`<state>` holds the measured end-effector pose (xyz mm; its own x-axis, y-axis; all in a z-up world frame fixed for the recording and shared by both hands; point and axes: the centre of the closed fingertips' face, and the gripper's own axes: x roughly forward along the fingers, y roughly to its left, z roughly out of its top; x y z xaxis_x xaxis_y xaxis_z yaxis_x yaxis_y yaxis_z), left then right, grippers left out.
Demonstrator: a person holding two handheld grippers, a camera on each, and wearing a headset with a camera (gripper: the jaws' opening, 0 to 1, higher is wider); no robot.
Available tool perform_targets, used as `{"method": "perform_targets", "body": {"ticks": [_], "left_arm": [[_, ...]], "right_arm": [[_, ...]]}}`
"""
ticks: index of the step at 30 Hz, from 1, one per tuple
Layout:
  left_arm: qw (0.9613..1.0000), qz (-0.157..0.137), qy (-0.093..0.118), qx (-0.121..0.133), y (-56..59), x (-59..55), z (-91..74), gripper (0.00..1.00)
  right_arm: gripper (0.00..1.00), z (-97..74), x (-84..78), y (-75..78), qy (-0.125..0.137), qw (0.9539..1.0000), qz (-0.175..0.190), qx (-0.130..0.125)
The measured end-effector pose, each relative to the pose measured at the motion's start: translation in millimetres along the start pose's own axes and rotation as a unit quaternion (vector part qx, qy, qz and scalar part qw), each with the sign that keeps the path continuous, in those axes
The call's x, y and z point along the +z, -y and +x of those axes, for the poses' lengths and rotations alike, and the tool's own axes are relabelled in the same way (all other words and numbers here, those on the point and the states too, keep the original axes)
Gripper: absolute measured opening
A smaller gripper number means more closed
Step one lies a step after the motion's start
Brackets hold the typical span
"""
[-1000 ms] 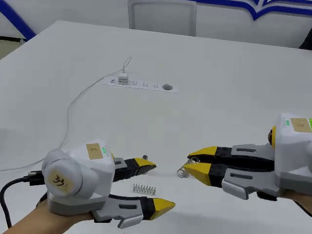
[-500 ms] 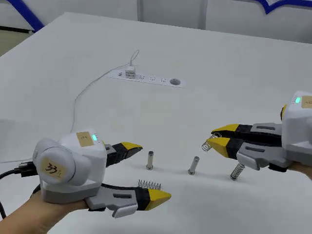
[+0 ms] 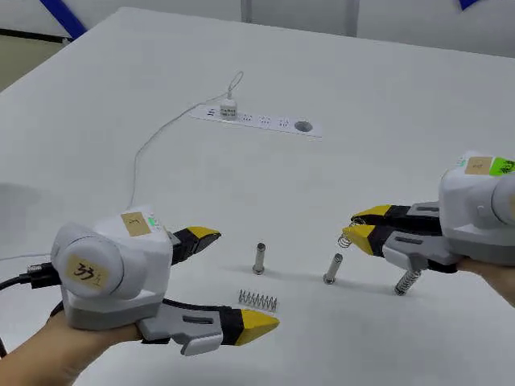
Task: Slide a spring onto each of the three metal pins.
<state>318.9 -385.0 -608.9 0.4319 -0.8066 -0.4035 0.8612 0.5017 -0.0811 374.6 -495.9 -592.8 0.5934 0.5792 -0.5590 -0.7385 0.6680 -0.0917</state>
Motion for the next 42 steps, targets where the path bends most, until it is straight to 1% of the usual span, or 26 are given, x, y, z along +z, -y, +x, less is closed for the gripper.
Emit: {"method": "perform_targets", "body": {"ticks": [3, 7, 9, 11, 12, 13, 14, 18, 21, 23, 25, 29, 32, 35, 39, 42], "left_arm": [[1.0000, -0.004, -0.002, 0.003, -1.8, -2.3, -0.2, 0.85], [0.9998, -0.010, -0.008, 0.014, -6.1, -8.0, -0.9, 0.89], [0.9997, -0.012, -0.010, 0.017, -7.4, -10.0, -1.5, 0.91], [0.9996, -0.013, -0.012, 0.020, -8.5, -11.8, -2.5, 0.93], [0.9996, -0.014, -0.013, 0.021, -8.8, -12.4, -2.9, 0.93], [0.9996, -0.016, -0.013, 0.021, -9.4, -13.3, -3.4, 0.93], [0.9995, -0.018, -0.014, 0.022, -9.9, -14.1, -3.8, 0.93], [0.9994, -0.019, -0.019, 0.023, -10.6, -17.0, -4.6, 0.93], [0.9993, -0.021, -0.019, 0.023, -10.5, -17.0, -5.1, 0.93], [0.9993, -0.024, -0.016, 0.023, -10.6, -15.3, -5.3, 0.93], [0.9994, -0.027, -0.008, 0.021, -10.2, -12.0, -4.9, 0.93], [0.9994, -0.026, -0.013, 0.018, -9.2, -13.1, -3.2, 0.93], [0.9994, -0.025, -0.017, 0.015, -7.7, -15.4, -2.7, 0.92], [0.9993, -0.024, -0.021, 0.016, -8.0, -17.5, -3.2, 0.92], [0.9992, -0.029, -0.019, 0.019, -10.0, -17.3, -5.1, 0.92], [0.9991, -0.033, -0.014, 0.023, -12.3, -15.4, -6.4, 0.92]], "right_arm": [[0.11, 3.0, -3.9, 1.3, -0.007, 1.0000, -0.004, -0.005], [0.11, 7.5, -11.9, -1.4, -0.023, 0.9997, -0.009, -0.001], [0.11, 8.7, -15.3, -1.0, -0.027, 0.9996, -0.006, -0.002], [0.12, 9.0, -19.4, -1.8, -0.033, 0.9995, 0.004, -0.001], [0.12, 8.8, -15.6, -0.7, -0.020, 0.9997, 0.011, -0.004], [0.12, 9.1, -16.7, -0.9, -0.023, 0.9995, 0.022, 0.000], [0.12, 9.0, -17.4, 0.3, -0.024, 0.9995, 0.019, -0.002], [0.12, 9.5, -16.9, 1.2, -0.024, 0.9993, 0.028, -0.002], [0.12, 8.6, -17.0, 0.9, -0.026, 0.9992, 0.031, -0.005], [0.12, 7.3, -17.4, 1.0, -0.029, 0.9994, 0.018, -0.011], [0.12, 7.3, -17.2, -2.5, -0.028, 0.9993, 0.025, -0.005], [0.12, 9.4, -22.1, -3.3, -0.036, 0.9992, 0.017, -0.004], [0.12, 12.5, -26.1, -2.8, -0.039, 0.9989, 0.026, -0.001], [0.12, 17.3, -31.3, -4.2, -0.050, 0.9986, 0.019, 0.003], [0.12, 24.4, -35.5, -6.6, -0.060, 0.9980, 0.018, 0.009], [0.12, 28.2, -40.8, -6.7, -0.068, 0.9975, 0.016, 0.009]]}}
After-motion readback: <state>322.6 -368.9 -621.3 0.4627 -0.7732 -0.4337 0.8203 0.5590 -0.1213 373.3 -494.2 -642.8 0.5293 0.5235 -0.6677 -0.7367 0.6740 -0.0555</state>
